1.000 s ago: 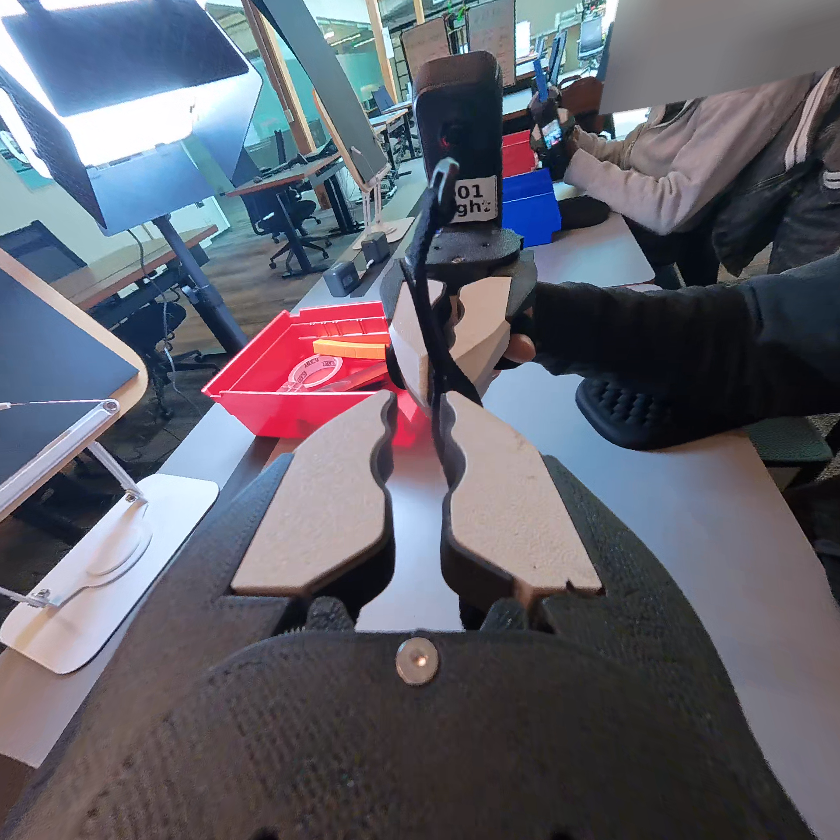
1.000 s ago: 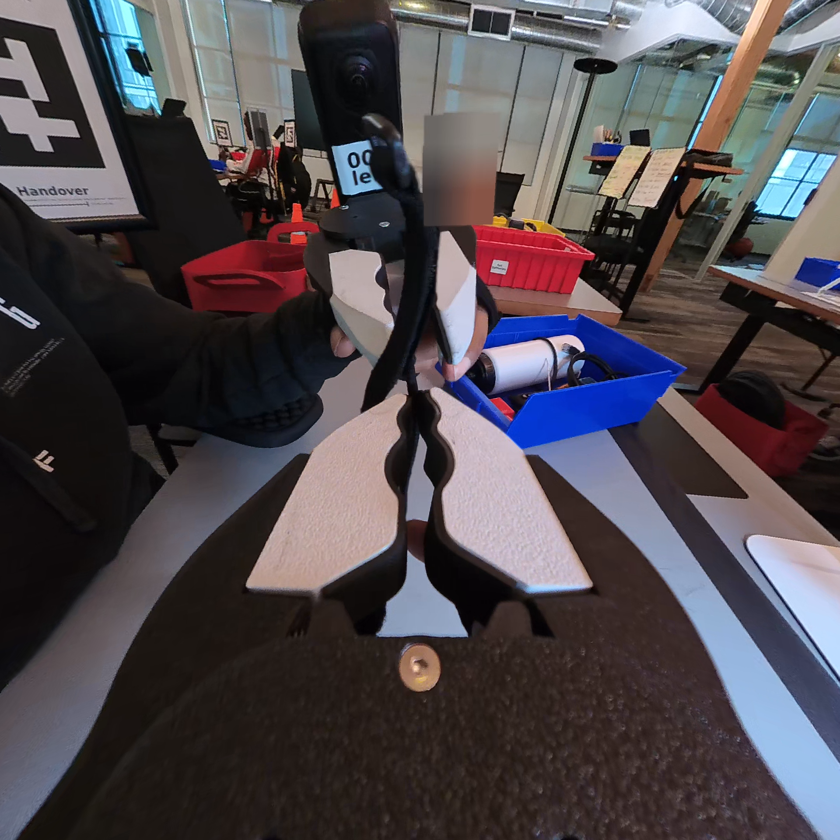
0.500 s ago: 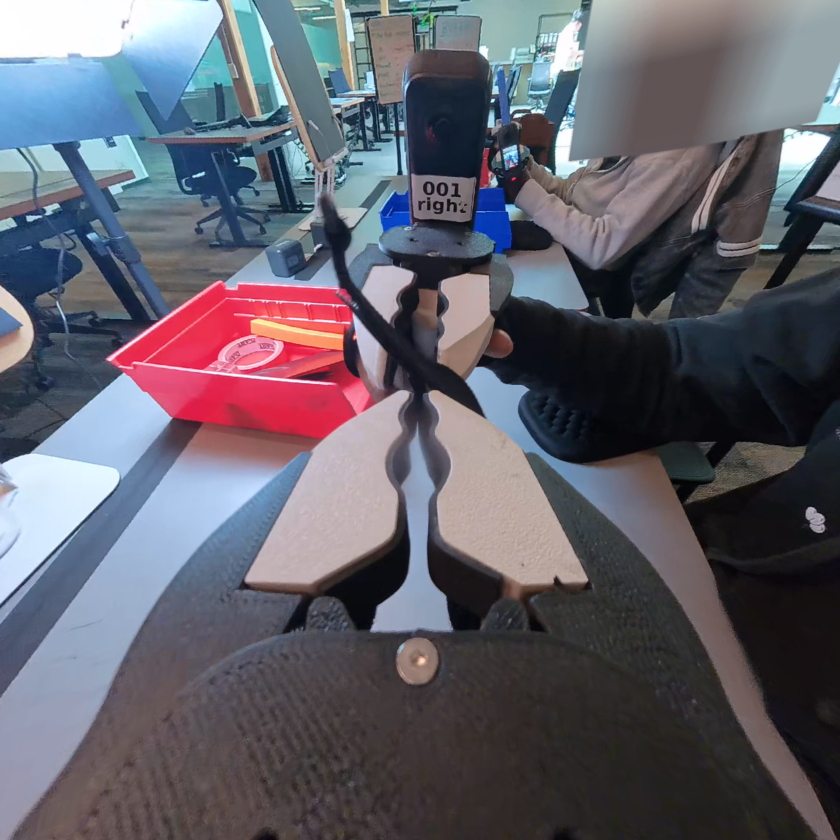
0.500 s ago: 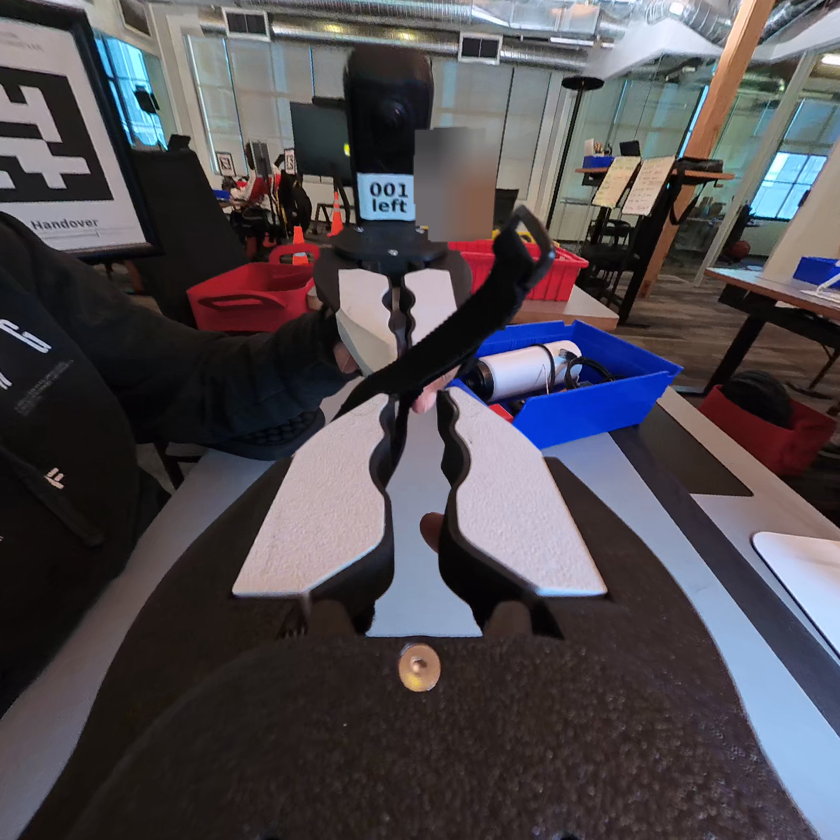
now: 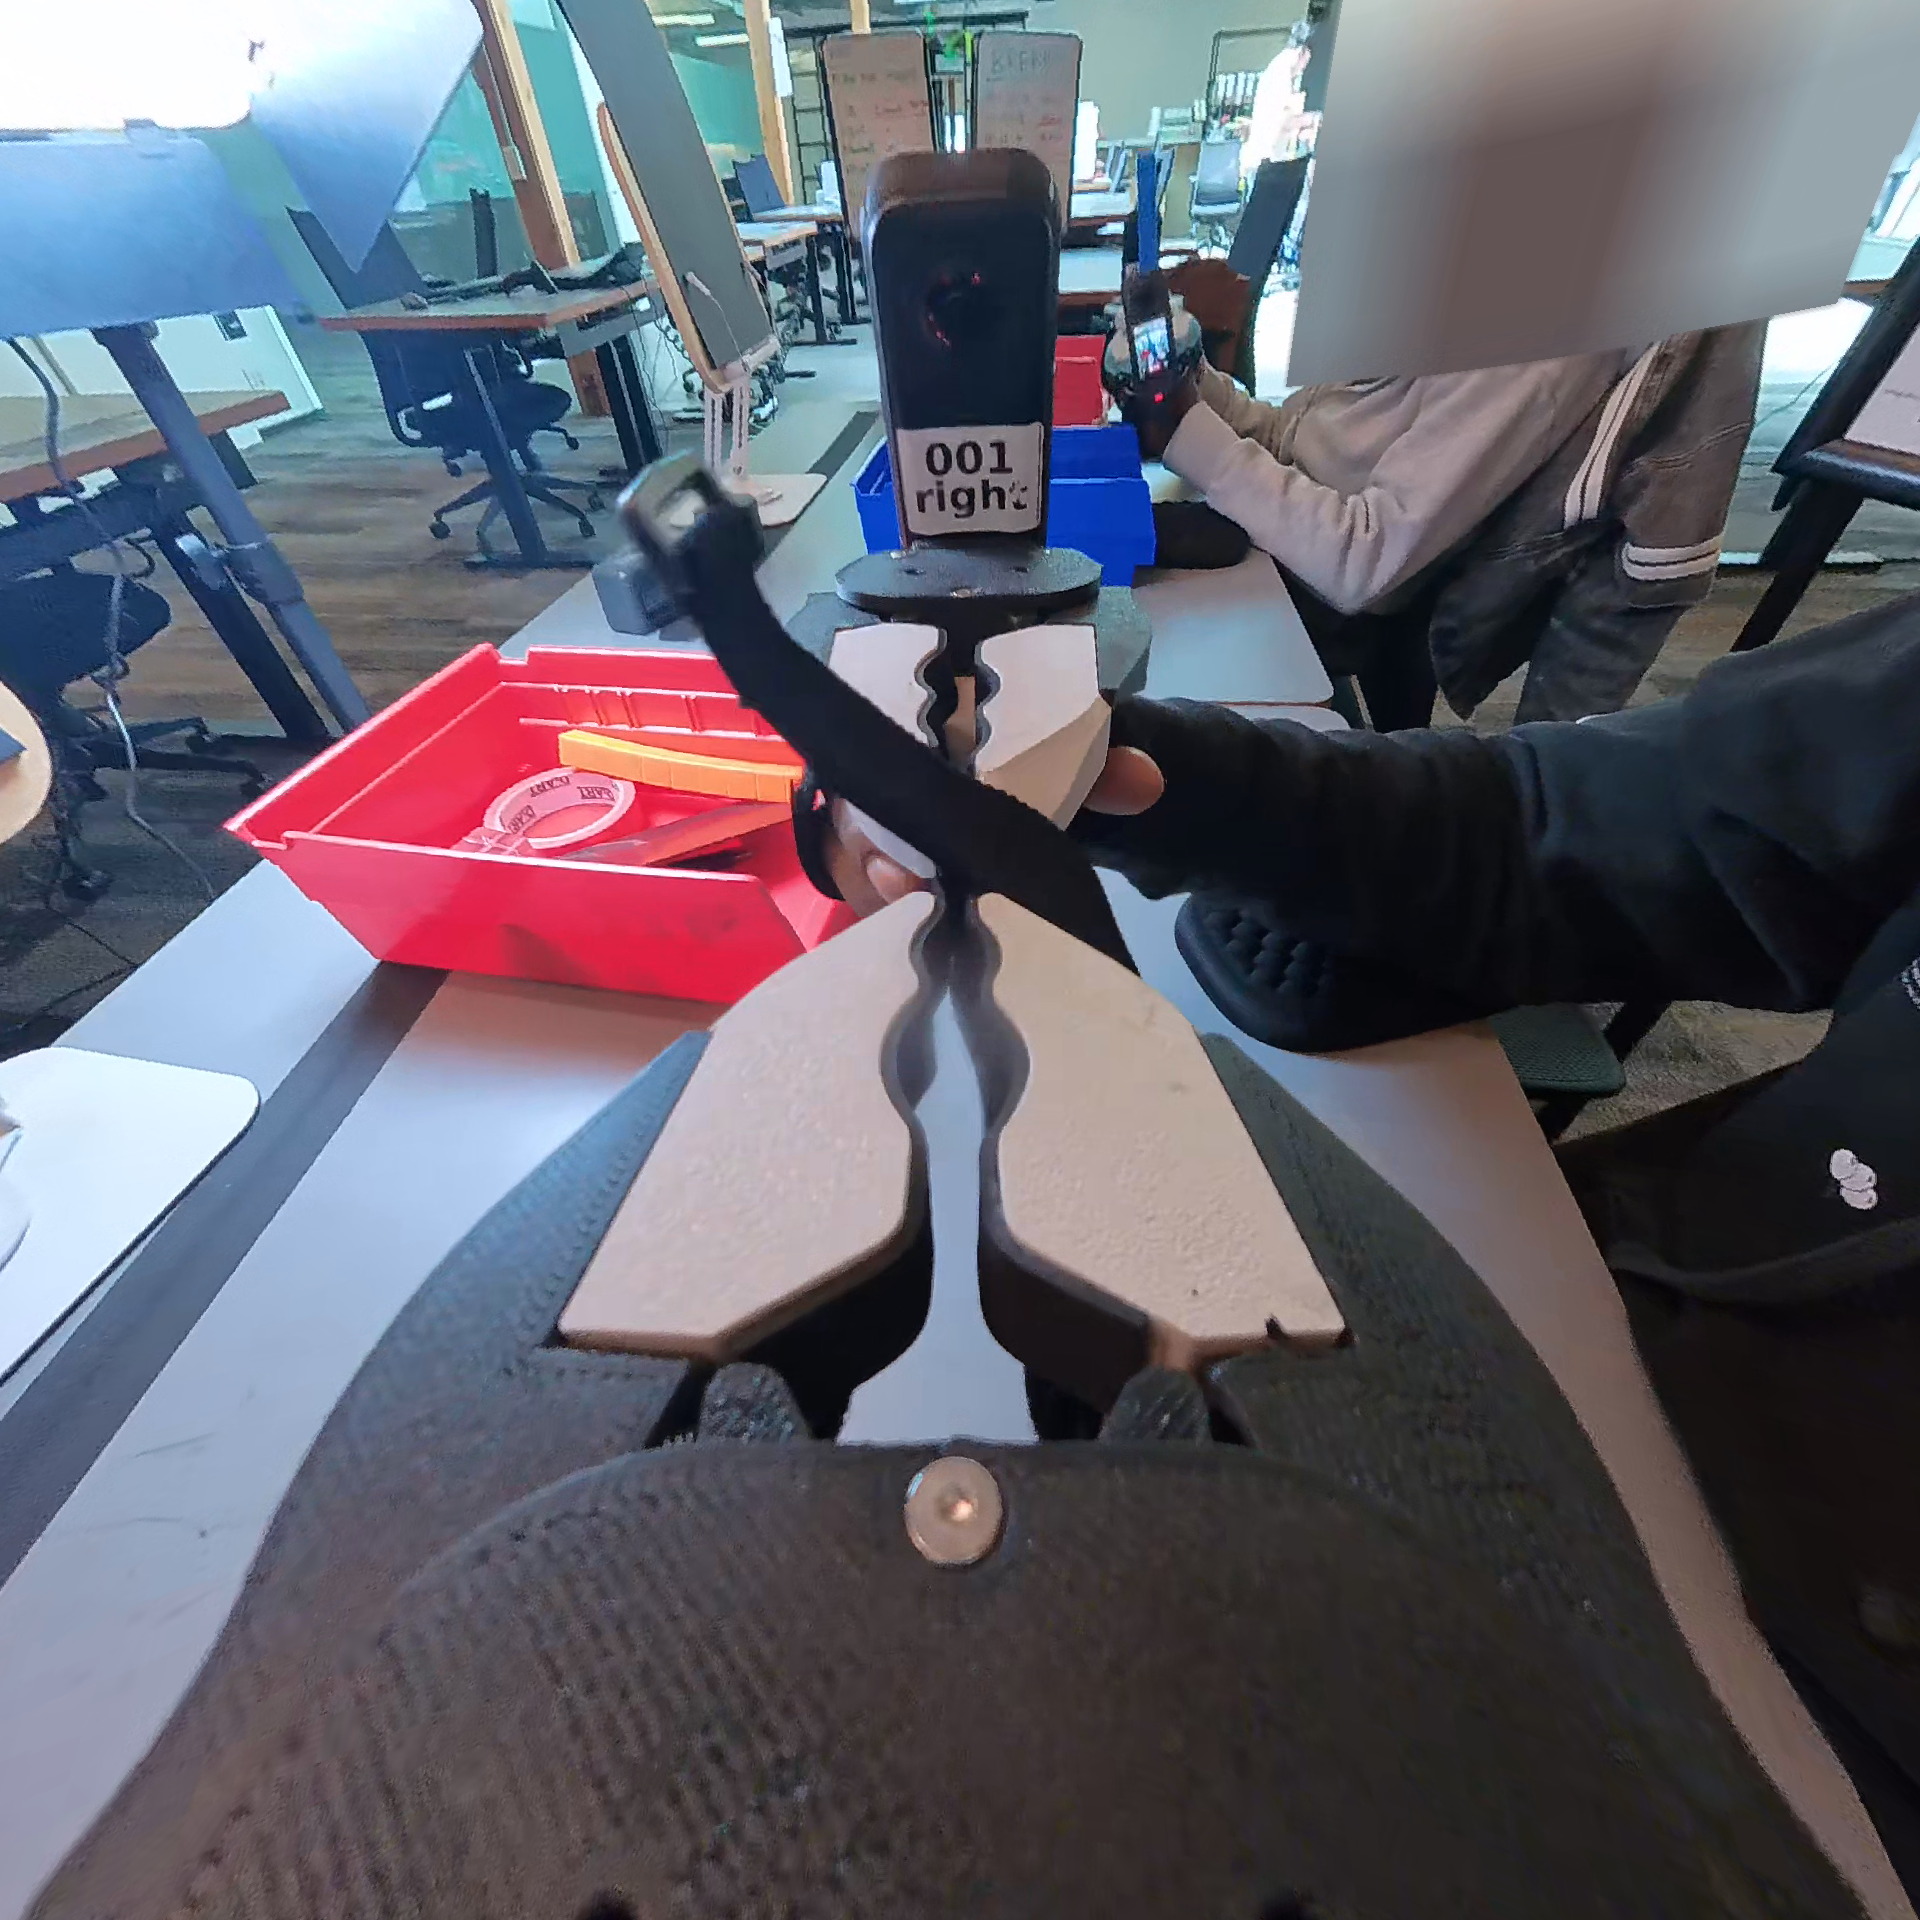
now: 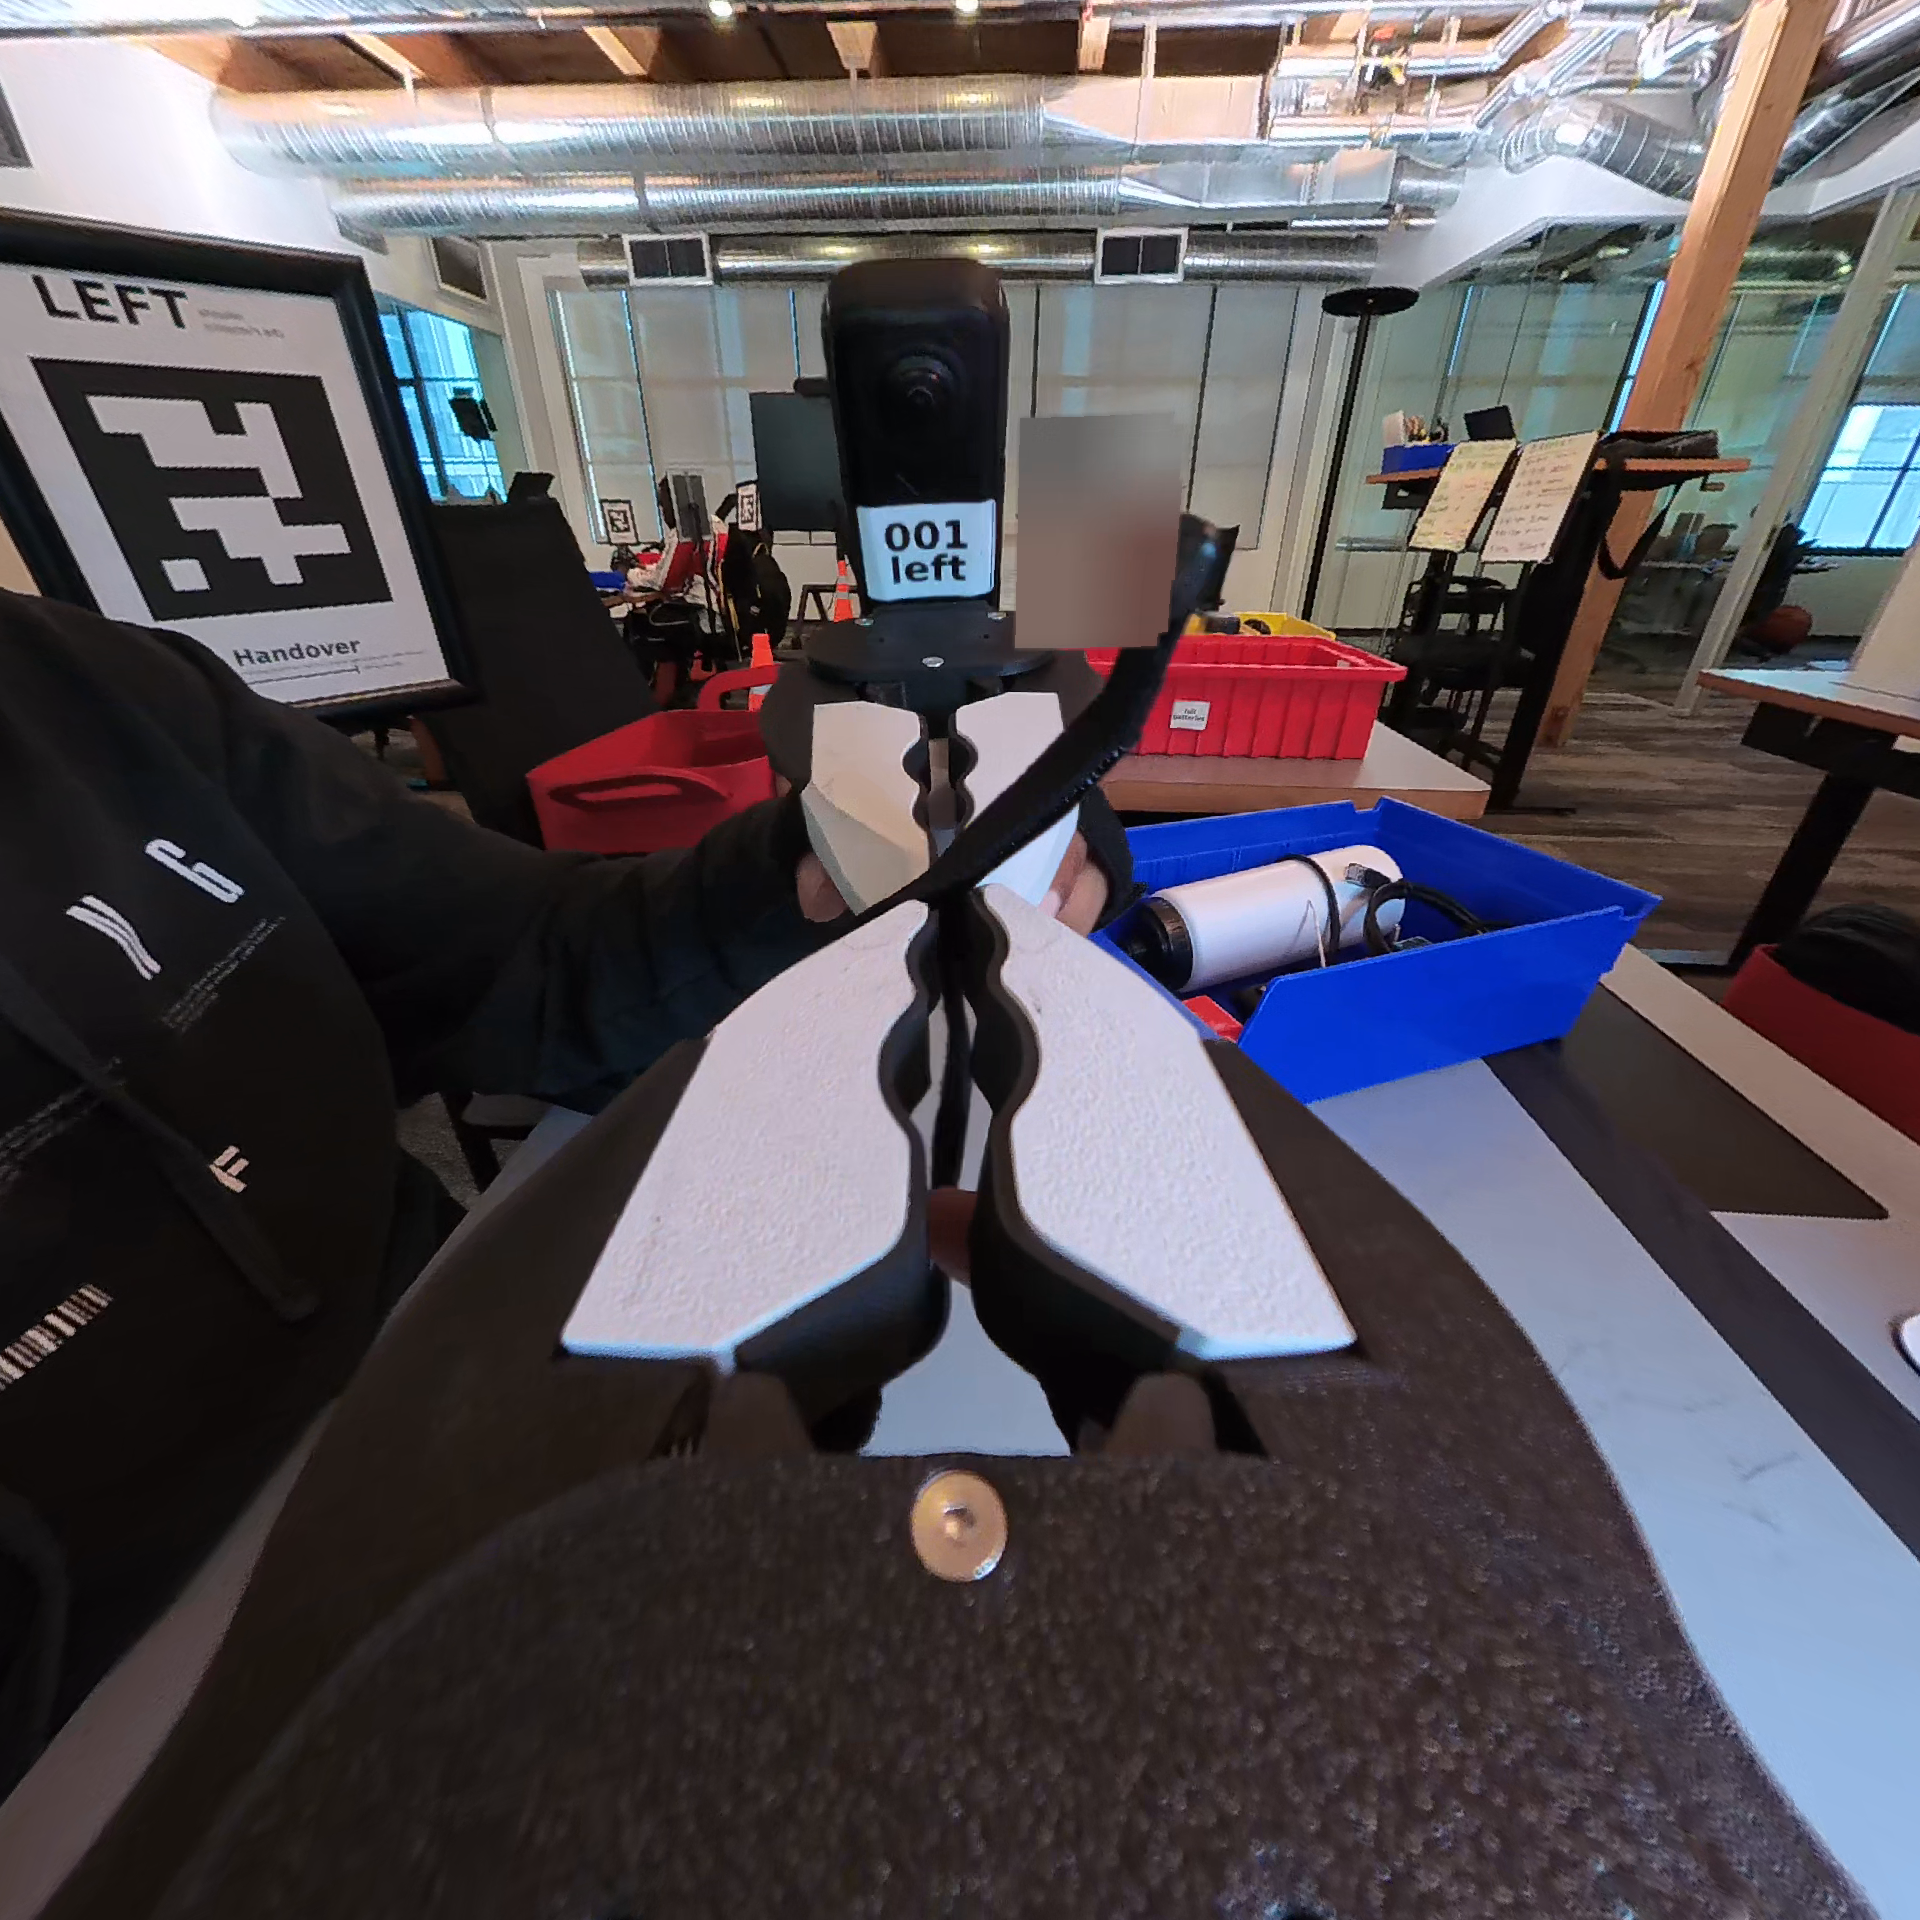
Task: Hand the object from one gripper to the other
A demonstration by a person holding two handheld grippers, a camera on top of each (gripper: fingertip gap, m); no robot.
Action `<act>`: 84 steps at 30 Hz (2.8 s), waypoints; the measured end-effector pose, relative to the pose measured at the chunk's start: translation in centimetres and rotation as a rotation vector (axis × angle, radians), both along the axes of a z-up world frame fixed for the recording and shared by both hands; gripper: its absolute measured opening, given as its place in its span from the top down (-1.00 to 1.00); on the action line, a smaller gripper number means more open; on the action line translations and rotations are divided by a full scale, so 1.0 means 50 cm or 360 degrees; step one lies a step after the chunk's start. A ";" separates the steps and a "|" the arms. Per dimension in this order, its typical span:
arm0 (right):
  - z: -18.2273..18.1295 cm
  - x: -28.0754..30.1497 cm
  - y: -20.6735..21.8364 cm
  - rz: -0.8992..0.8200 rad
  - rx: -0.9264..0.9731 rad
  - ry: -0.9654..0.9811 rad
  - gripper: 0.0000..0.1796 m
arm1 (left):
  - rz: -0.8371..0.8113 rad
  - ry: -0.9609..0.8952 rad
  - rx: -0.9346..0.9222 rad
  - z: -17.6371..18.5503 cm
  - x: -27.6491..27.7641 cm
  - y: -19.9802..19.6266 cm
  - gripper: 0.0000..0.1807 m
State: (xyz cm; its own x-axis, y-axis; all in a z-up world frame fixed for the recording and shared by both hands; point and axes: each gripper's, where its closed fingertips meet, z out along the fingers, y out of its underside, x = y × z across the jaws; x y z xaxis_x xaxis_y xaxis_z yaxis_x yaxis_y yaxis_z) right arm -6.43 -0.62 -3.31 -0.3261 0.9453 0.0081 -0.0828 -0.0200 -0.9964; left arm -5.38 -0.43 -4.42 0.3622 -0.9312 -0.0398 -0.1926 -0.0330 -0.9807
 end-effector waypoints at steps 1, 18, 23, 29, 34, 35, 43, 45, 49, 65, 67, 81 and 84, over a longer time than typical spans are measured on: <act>0.002 0.001 0.000 -0.0005 0.0006 0.0005 0.97 | 0.0008 -0.0019 0.0011 0.004 -0.002 0.002 0.98; -0.027 -0.008 -0.019 0.0028 0.0151 -0.0078 0.97 | -0.0059 -0.0346 -0.0119 0.045 -0.012 0.003 0.91; -0.043 -0.005 0.011 -0.0106 0.0222 -0.0185 0.86 | 0.0013 -0.0251 -0.0080 0.035 -0.016 0.015 0.96; 0.004 0.030 0.026 -0.0223 0.0296 -0.0111 0.73 | 0.0103 -0.0053 -0.0132 -0.008 -0.021 0.034 0.96; 0.003 0.021 0.034 -0.0404 0.0506 -0.0179 0.87 | 0.0116 0.0060 -0.0157 -0.046 -0.004 0.042 0.96; 0.001 0.019 0.038 -0.0438 0.0536 -0.0184 0.96 | 0.0125 0.0066 -0.0157 -0.048 -0.004 0.045 0.96; 0.028 0.011 0.083 -0.0928 0.1065 -0.0101 0.96 | 0.0201 -0.0315 -0.0285 0.003 -0.032 0.066 0.79; 0.036 0.006 0.091 -0.1109 0.1363 -0.0064 0.96 | 0.0121 -0.0507 -0.0416 0.030 -0.034 0.056 0.76; 0.024 -0.018 0.093 -0.1331 0.1864 -0.0042 0.96 | 0.0140 -0.0819 -0.0617 0.051 -0.040 0.071 0.74; -0.031 -0.051 -0.030 -0.0545 0.1216 -0.0214 0.87 | -0.0033 -0.0463 -0.0268 0.036 -0.064 0.042 0.96; -0.003 -0.031 -0.058 -0.0405 0.1058 -0.0143 0.87 | -0.0091 -0.0275 -0.0185 0.024 -0.067 0.021 0.96; -0.098 -0.054 -0.020 -0.0262 0.0617 -0.0535 0.47 | -0.0276 0.0301 0.0149 -0.041 -0.046 -0.045 0.96; -0.091 -0.048 -0.004 -0.0300 0.0569 -0.0525 0.39 | -0.0286 0.0340 0.0180 -0.043 -0.045 -0.050 0.96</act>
State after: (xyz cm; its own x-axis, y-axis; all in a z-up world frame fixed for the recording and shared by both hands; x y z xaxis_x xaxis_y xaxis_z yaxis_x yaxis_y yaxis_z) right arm -8.83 -0.83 -7.88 -0.1900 0.9449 0.2667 0.2677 0.3112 -0.9119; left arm -7.66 -2.95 -6.56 0.1642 -0.9650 -0.2046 -0.3877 0.1276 -0.9129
